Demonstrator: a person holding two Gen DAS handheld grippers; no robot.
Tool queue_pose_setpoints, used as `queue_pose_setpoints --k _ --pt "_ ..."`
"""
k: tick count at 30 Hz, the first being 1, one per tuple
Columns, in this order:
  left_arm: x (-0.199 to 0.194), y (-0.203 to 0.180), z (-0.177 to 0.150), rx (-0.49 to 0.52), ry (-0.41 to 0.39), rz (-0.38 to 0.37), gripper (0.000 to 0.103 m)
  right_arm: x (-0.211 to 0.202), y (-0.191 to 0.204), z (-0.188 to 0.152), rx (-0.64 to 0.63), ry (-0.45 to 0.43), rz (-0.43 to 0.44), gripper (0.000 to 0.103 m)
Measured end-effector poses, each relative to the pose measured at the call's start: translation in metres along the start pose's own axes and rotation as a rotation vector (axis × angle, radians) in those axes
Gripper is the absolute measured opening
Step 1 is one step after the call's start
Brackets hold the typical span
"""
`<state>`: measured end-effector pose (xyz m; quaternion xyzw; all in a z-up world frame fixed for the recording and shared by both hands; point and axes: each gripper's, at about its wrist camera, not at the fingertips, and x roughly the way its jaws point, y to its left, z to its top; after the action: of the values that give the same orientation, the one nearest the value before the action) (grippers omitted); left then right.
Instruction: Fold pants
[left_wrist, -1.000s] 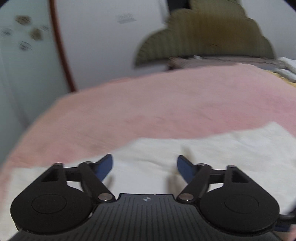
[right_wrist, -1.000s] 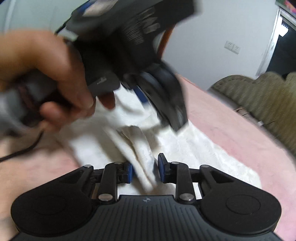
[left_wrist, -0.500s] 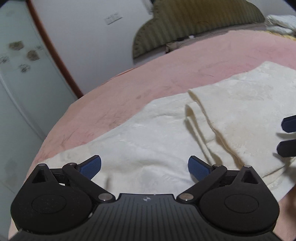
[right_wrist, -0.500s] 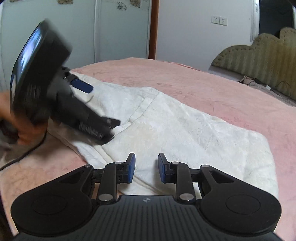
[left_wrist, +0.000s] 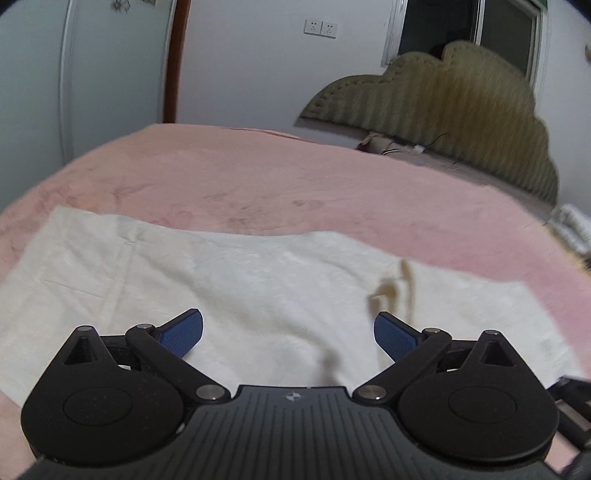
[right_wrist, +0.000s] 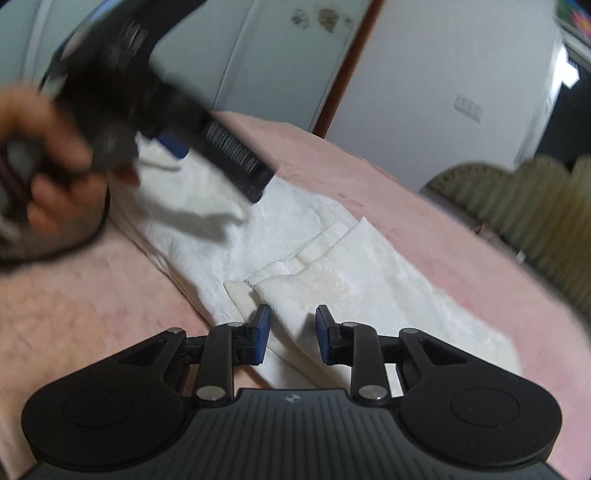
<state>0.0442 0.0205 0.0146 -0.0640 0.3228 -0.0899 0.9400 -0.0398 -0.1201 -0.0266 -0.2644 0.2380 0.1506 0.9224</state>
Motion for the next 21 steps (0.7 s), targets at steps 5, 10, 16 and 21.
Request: queue_pose_setpoints --k 5,10,16,21 --pt "0.005 -0.007 0.006 -0.136 0.124 -0.25 0.099 0.006 0.016 -0.001 -0.139 -0.001 -0.076 0.025" --pt "0.033 -0.002 0.007 -0.311 0.284 -0.438 0.098 -0.001 -0.003 0.0 -0.023 -0.064 -0.055 0.006" --pt "0.07 -0.019 0.002 -0.456 0.437 -0.572 0.088 -0.028 -0.045 0.0 0.226 -0.143 0.024 0.006" --pt "0.105 -0.029 -0.011 -0.592 0.509 -0.586 0.051 -0.038 -0.059 -0.005 0.311 -0.163 0.059 0.006"
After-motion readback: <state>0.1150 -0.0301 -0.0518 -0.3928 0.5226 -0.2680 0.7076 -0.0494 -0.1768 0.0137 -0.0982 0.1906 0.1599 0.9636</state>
